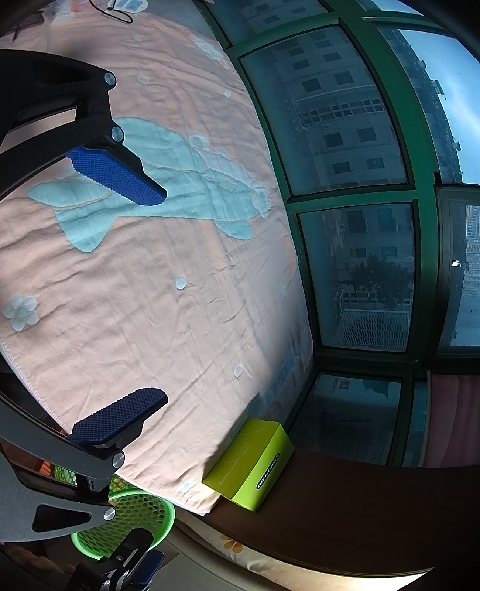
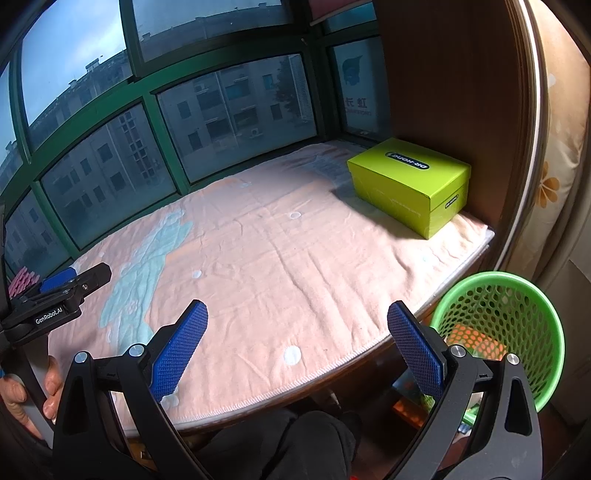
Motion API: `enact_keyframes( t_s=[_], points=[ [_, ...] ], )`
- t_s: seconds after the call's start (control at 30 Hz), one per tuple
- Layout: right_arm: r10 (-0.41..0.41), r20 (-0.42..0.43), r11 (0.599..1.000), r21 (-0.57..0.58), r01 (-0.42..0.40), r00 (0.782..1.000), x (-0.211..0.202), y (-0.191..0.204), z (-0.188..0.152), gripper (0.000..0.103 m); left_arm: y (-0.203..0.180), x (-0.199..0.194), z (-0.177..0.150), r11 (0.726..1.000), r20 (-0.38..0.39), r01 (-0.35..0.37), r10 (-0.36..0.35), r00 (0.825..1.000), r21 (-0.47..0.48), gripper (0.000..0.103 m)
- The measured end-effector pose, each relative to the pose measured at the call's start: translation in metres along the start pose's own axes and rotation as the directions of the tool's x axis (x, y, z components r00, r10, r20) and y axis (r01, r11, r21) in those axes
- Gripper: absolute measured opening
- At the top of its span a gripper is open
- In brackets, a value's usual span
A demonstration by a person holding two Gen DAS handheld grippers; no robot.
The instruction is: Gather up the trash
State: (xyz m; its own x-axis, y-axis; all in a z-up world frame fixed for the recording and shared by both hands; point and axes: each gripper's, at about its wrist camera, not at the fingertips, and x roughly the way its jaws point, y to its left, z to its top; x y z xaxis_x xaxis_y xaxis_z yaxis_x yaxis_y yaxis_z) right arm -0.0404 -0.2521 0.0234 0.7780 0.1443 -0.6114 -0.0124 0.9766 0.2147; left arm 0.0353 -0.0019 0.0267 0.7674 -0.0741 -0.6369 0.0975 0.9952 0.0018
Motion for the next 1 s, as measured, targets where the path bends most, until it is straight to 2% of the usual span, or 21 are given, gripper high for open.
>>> enact_keyframes(
  t_s=[1.0],
  points=[
    [0.009,-0.005,1.000,0.001,-0.009,1.000,0.0017,0.0028,-0.0001,0.097,0.0009,0.0000,-0.0034,0.999,0.004,-0.032,0.032,0.999,0.002,0.096]
  ],
)
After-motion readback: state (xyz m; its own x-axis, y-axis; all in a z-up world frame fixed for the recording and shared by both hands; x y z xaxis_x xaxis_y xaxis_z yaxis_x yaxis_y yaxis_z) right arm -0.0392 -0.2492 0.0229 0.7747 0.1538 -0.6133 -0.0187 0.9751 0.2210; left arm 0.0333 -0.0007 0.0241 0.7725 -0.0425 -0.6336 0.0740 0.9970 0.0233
